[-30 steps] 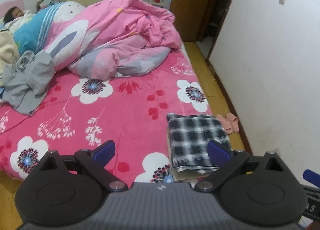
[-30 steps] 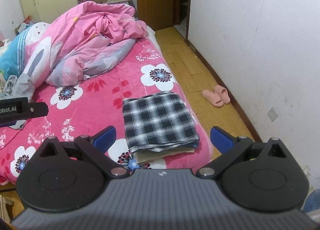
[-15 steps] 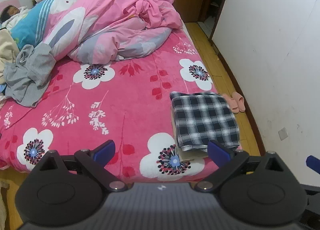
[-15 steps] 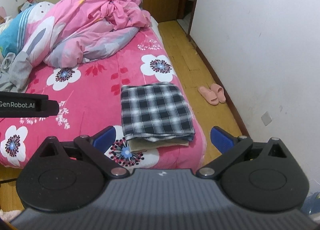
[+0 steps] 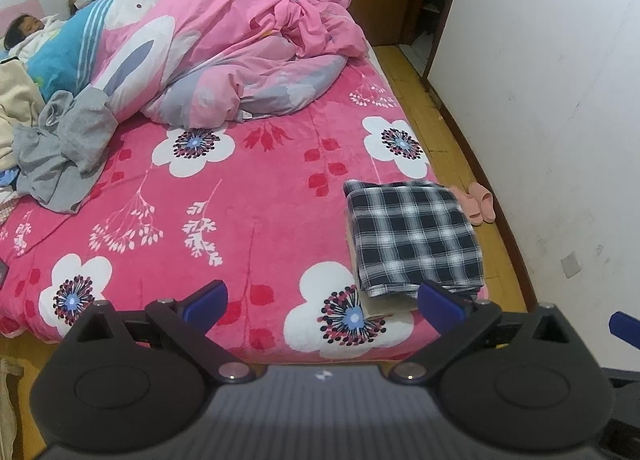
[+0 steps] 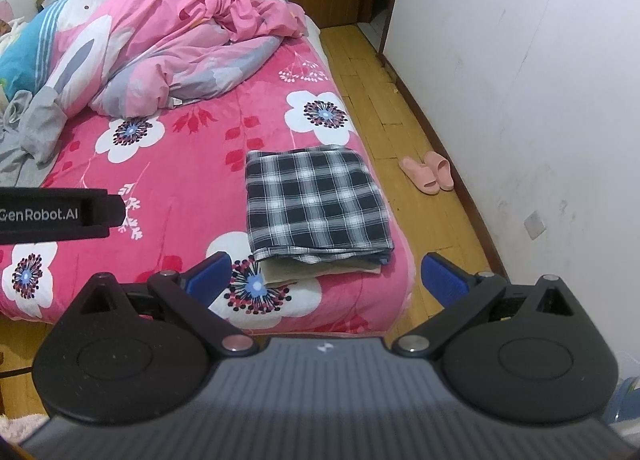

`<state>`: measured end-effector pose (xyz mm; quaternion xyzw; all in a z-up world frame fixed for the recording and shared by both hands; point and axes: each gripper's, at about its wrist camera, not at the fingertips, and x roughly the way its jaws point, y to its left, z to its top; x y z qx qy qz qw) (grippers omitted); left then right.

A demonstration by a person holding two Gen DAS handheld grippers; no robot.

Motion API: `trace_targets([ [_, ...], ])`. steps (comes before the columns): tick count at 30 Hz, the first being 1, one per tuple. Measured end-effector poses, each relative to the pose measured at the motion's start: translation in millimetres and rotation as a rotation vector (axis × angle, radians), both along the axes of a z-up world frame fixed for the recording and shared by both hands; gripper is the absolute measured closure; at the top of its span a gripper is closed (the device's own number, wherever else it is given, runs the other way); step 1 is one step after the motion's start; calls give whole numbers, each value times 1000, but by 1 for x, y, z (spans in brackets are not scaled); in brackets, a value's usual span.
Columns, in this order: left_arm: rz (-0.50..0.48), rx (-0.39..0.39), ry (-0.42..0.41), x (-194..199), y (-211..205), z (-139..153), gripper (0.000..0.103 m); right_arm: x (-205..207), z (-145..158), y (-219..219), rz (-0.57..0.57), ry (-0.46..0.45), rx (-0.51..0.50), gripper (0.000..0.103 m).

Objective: Fold clothes

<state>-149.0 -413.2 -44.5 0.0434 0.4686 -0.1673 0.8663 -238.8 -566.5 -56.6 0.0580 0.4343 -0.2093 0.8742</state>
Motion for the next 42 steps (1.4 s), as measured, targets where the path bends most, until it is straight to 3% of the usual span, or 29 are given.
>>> trace_targets([
  [6,-4,23,-19,-4,0,0,1,-1,-1,1,0,10,5,2],
  [26,-51,19,55,-18,-15,-15,1,-13,-12,-8,-33,52,-12,2],
  [42,-51,42,44,-33,-28,-19,1,-25,-14,-21,-71,56,-2,2],
])
